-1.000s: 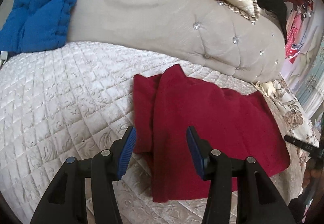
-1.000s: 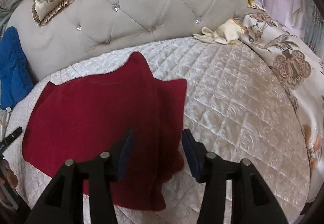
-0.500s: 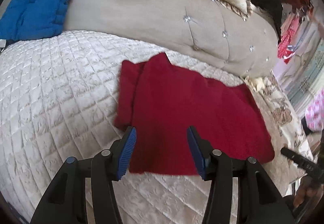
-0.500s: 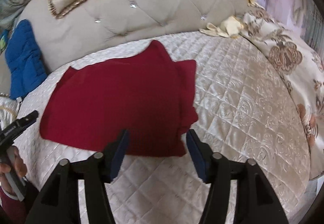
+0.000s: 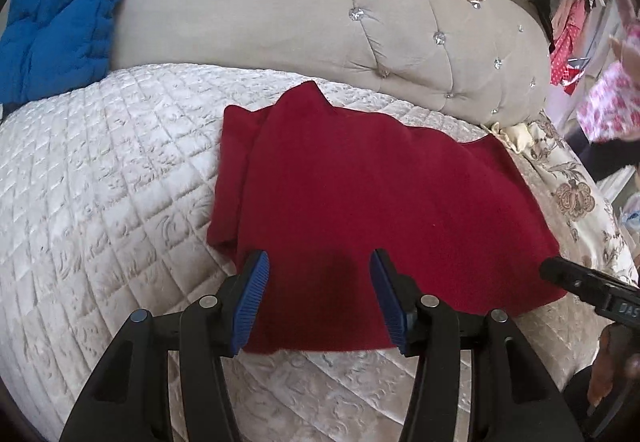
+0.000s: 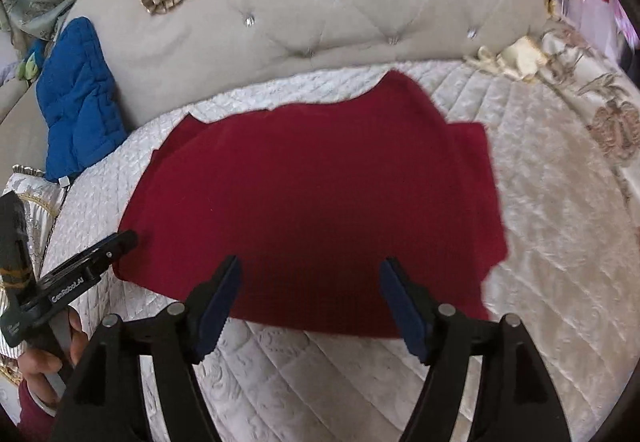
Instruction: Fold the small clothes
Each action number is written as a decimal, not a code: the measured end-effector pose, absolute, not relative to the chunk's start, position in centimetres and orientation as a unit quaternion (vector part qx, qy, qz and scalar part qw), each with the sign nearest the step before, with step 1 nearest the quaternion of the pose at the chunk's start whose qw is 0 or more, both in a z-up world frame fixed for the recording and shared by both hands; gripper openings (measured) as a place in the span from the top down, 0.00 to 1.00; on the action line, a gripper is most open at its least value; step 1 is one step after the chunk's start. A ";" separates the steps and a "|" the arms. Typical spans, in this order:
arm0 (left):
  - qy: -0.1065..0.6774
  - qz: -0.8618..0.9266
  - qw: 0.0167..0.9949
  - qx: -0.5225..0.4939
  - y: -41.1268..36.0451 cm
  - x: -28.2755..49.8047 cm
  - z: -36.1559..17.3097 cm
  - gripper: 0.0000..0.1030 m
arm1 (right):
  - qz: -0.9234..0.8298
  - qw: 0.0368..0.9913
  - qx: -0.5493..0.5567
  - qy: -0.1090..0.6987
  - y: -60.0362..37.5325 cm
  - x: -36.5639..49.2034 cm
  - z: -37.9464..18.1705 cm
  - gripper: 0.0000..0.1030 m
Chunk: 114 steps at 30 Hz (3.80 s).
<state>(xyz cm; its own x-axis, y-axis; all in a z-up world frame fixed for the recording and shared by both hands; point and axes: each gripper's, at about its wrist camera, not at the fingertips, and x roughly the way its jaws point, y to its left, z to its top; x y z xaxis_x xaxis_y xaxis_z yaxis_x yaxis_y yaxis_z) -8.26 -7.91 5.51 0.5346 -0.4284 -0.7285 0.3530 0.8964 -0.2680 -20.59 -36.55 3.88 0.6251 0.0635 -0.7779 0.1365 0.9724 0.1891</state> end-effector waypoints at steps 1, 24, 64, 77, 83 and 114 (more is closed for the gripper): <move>0.428 -0.225 0.874 -0.047 -7.9 -8.0 5.5 0.70 | -0.021 0.892 0.120 0.434 -36.6 -20.4 3.7 0.27; 0.396 -0.269 0.864 -0.154 -3.8 -6.3 7.6 0.53 | -0.023 0.883 0.082 0.462 -33.8 -17.7 1.2 0.21; 0.446 -0.205 0.861 -0.134 -4.3 -4.4 4.5 0.53 | 0.023 0.880 -0.042 0.472 -28.1 -7.2 1.3 0.28; 0.455 -0.201 0.853 -0.159 -3.4 -4.1 4.3 0.53 | 0.048 0.868 -0.094 0.486 -22.8 -4.2 1.8 0.29; 0.467 -0.199 0.844 -0.172 -3.2 -3.8 4.0 0.54 | 0.055 0.849 -0.136 0.507 -20.2 -0.9 1.1 0.29; 0.491 -0.236 0.814 -0.200 -4.9 -2.9 3.0 0.83 | 0.171 0.833 0.000 0.527 -19.7 2.4 2.4 0.77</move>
